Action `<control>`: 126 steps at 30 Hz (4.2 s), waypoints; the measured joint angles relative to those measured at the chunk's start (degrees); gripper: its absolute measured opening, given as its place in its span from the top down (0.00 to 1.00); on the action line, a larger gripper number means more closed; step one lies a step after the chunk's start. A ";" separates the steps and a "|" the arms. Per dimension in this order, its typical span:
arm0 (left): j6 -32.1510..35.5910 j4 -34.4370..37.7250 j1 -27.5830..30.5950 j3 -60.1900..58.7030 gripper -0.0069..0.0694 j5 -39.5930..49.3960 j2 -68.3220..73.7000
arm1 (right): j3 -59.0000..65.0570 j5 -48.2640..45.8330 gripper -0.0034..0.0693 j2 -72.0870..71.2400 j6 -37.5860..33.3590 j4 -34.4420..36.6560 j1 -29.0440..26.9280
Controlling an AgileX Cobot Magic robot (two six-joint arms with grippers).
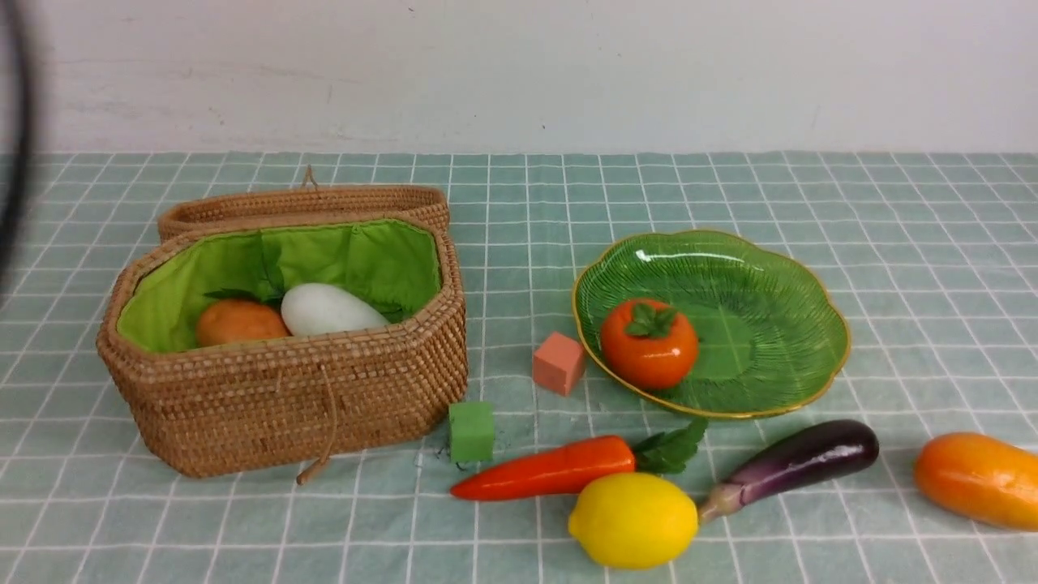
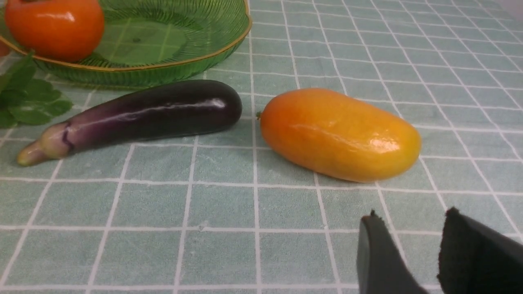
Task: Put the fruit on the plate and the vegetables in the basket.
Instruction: Use the right arm to grab a mango and put it into the right plate
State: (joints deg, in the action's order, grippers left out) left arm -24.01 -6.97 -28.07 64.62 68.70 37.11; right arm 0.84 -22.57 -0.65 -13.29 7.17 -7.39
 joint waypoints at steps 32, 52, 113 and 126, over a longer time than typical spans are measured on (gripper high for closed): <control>-8.58 -3.70 0.00 -26.40 0.93 -4.27 -26.03 | 0.00 0.00 0.62 0.00 0.00 0.00 0.00; 5.87 3.12 24.56 -55.19 0.92 -39.12 -37.54 | 0.00 0.00 0.62 0.00 0.00 0.00 0.00; 5.87 2.83 24.56 -66.26 0.85 -46.64 -37.61 | -42.25 -8.21 0.62 40.76 11.16 -3.86 2.57; 5.87 2.83 24.56 -66.26 0.83 -46.64 -37.61 | -54.44 -30.15 0.45 75.48 2.67 -5.48 2.80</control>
State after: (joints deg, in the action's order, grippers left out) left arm -18.15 -4.15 -3.51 -1.64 22.05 -0.50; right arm -53.60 -52.72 74.83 -10.62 1.69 -4.59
